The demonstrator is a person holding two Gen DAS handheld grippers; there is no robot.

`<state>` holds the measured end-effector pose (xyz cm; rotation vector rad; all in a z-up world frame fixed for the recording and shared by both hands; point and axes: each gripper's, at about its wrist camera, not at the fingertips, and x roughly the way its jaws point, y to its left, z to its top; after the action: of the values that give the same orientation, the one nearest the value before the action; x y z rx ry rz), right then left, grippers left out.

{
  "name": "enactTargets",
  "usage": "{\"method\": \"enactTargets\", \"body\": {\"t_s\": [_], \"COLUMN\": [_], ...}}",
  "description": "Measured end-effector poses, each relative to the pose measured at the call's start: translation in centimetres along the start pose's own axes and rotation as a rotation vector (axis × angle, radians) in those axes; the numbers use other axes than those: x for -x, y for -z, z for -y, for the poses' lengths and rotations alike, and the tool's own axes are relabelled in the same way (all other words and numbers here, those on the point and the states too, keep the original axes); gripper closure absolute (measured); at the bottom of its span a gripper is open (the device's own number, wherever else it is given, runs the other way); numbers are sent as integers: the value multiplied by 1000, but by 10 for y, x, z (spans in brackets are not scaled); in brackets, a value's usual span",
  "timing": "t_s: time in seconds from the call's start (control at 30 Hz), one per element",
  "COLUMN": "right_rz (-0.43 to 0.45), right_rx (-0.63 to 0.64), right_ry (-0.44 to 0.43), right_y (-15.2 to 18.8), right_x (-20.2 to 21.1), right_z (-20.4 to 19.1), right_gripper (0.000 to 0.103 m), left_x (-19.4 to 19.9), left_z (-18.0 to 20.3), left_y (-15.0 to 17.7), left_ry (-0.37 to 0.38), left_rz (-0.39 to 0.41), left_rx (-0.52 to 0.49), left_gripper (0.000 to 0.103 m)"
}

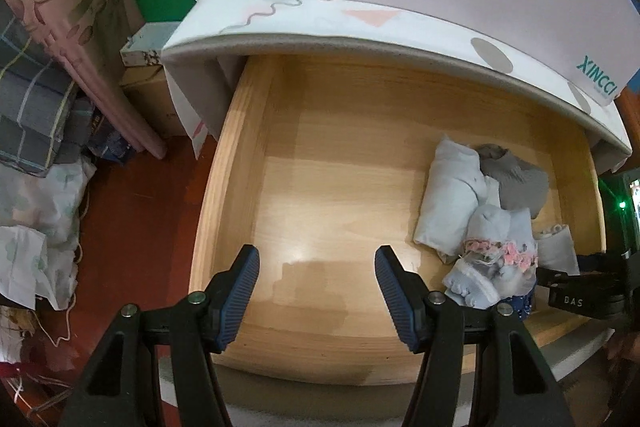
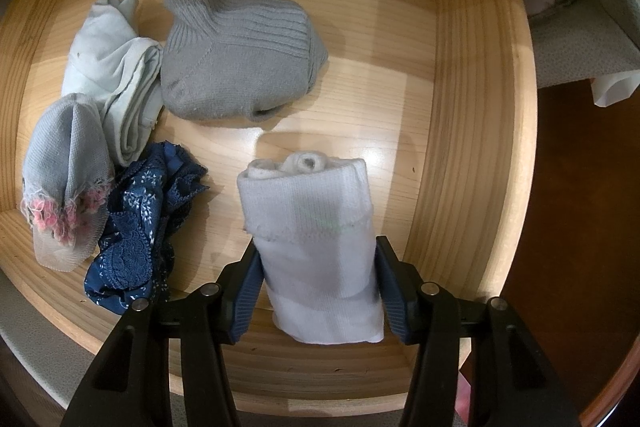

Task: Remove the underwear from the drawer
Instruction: 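Withdraw the empty left tool back over the open drawer, then lift the white sock with the right tool and carry it over the box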

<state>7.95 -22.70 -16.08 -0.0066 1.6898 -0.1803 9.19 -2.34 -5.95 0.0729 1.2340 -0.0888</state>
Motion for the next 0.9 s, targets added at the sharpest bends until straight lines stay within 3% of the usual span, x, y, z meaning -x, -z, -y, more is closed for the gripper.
{"method": "enactTargets", "body": {"t_s": [0.43, 0.9], "right_rz": [33, 118], "right_rx": [3, -32], "right_ry": [22, -36], "right_y": [3, 9], "right_x": [13, 40], "right_z": [3, 16], "right_gripper": [57, 57], "left_x": [-8, -2], "left_z": [-7, -13], "left_y": [0, 1], "left_ry": [-1, 17], "left_rz": [-30, 6], "left_rx": [33, 55], "left_gripper": [41, 41]}}
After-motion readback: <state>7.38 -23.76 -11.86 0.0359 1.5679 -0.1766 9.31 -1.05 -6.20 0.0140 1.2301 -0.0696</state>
